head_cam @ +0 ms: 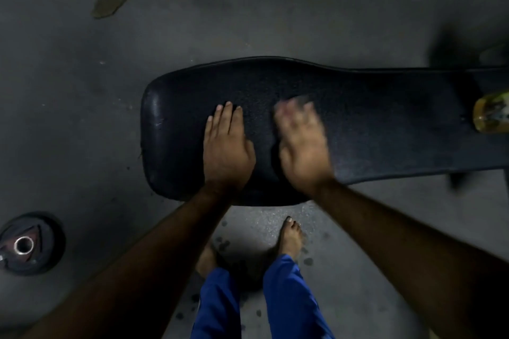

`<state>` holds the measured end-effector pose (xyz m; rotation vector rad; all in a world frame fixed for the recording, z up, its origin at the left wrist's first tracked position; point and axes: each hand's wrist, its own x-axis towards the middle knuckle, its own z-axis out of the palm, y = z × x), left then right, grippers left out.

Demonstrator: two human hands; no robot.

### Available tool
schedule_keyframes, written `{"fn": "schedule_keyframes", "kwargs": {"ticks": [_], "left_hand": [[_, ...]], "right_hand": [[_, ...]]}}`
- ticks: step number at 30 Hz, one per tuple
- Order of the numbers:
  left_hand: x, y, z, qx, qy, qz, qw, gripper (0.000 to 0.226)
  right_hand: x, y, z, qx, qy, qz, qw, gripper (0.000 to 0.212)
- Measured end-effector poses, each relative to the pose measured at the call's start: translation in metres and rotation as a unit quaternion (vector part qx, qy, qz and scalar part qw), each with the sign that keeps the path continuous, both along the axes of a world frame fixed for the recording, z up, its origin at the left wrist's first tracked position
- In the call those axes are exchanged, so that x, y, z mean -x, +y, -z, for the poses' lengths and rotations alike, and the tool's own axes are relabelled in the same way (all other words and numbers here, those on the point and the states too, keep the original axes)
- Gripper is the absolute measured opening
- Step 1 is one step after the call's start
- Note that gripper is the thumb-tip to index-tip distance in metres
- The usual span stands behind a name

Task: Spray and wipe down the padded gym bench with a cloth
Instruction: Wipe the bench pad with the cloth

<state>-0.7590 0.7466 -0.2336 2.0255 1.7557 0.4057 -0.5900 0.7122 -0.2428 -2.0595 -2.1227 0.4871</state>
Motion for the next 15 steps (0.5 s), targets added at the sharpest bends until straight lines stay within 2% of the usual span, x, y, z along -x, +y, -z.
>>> {"fn": "schedule_keyframes", "kwargs": {"ticks": [2, 3, 4, 5, 7, 8, 9, 10, 12, 13, 14, 15], "left_hand": [[-0.01, -0.001, -0.001, 0.003, -0.002, -0.006, 1.0, 0.063], [-0.015, -0.002, -0.001, 0.008, -0.003, 0.003, 1.0, 0.063], [-0.02, -0.004, -0.001, 0.012, -0.006, 0.017, 1.0, 0.062], [-0.026, -0.006, -0.001, 0.012, -0.01, 0.033, 0.999, 0.061], [-0.038, -0.009, -0.002, 0.007, -0.016, 0.05, 0.999, 0.061], [-0.045, -0.01, -0.003, 0.008, -0.018, 0.049, 0.999, 0.062], [-0.051, -0.011, -0.003, 0.014, -0.02, 0.047, 0.999, 0.062], [-0.059, -0.013, -0.004, 0.021, -0.022, 0.046, 0.998, 0.062], [-0.072, -0.017, -0.004, 0.028, -0.029, 0.051, 0.998, 0.061], [-0.078, -0.02, -0.004, 0.029, -0.031, 0.062, 0.997, 0.06], [-0.083, -0.022, -0.003, 0.026, -0.032, 0.077, 0.996, 0.06], [-0.088, -0.024, -0.001, 0.022, -0.032, 0.09, 0.995, 0.06]], "right_hand": [[-0.011, -0.03, -0.001, 0.021, 0.003, -0.183, 0.983, 0.067], [-0.034, -0.026, 0.0, 0.004, -0.012, -0.221, 0.975, 0.066], [-0.059, -0.016, 0.003, -0.018, -0.027, -0.186, 0.982, 0.067], [-0.08, -0.004, 0.006, -0.022, -0.025, -0.079, 0.996, 0.07], [-0.086, 0.001, 0.001, -0.016, 0.019, 0.147, 0.989, 0.073], [-0.072, -0.011, 0.001, -0.007, 0.023, 0.172, 0.985, 0.074], [-0.056, -0.03, 0.001, 0.006, 0.024, 0.127, 0.992, 0.074], [-0.047, -0.054, -0.001, 0.02, 0.027, 0.034, 0.999, 0.073], [-0.073, -0.075, 0.002, 0.024, 0.016, -0.136, 0.99, 0.069], [-0.099, -0.068, 0.004, 0.005, -0.012, -0.16, 0.987, 0.068], [-0.122, -0.057, 0.009, -0.006, -0.027, -0.107, 0.994, 0.07], [-0.138, -0.045, 0.009, -0.006, -0.014, 0.004, 1.0, 0.072]]}}
